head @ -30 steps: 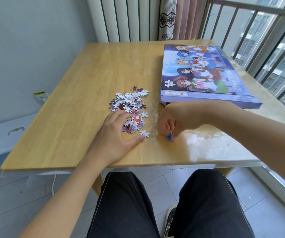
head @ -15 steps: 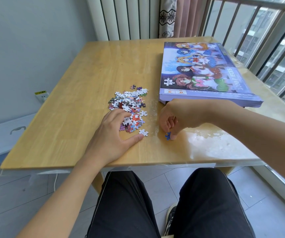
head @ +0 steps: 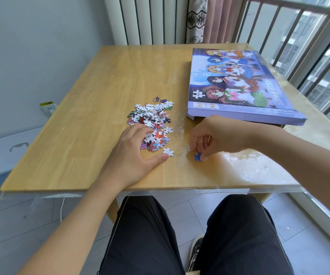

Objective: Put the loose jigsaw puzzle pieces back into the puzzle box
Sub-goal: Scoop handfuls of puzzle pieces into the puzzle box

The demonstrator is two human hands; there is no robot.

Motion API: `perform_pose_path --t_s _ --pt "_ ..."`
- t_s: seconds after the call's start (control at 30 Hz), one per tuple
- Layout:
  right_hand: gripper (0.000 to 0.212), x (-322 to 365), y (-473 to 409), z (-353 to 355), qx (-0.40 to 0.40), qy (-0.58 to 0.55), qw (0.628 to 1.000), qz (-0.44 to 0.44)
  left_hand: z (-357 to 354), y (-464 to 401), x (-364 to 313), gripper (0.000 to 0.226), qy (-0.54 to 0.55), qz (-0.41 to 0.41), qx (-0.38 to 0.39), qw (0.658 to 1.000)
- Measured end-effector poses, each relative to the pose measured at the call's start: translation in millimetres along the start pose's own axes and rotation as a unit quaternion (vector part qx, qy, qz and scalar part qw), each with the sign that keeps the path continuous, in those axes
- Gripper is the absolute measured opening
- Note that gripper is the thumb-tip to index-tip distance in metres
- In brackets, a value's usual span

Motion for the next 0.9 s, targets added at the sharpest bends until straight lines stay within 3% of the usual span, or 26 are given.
perform_pose_path --t_s 0.6,0.67,0.73,0.8,0.83,0.9 --pt "0.021 0 7 -3 -0.027 0.025 0.999 -0.012 1 1 -1 0.072 0.005 0.007 0.002 1.0" --pt "0.017 2 7 -3 -0.034 -0.005 0.999 0.005 3 -1 -2 0.062 0.044 0.007 -0.011 0.999" --pt "0.014 8 2 0 -0.074 -0.116 0.99 0.023 7 -3 -5 0.043 0.134 0.01 -0.058 0.989" --pt "0.015 21 -13 3 -0.145 -0.224 0.963 0.039 11 -7 -10 0.029 0.272 0.062 -0.098 0.955" --pt "0.016 29 -23 4 -0.171 -0.269 0.947 0.042 11 -12 -13 0.03 0.361 0.109 -0.103 0.92" --pt "0.021 48 -46 5 -0.187 -0.344 0.919 0.041 8 -22 -17 0.041 0.545 0.223 -0.091 0.804"
Point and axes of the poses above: each hand's wrist, its own y-axis away from the middle knuckle, its own z-axis out of the back of the hand, x = y × z, the point moved 2 cm from there along -y, towards the middle knuckle, and after that the axes turned 1 degree about -z, right-handed, at the moved point
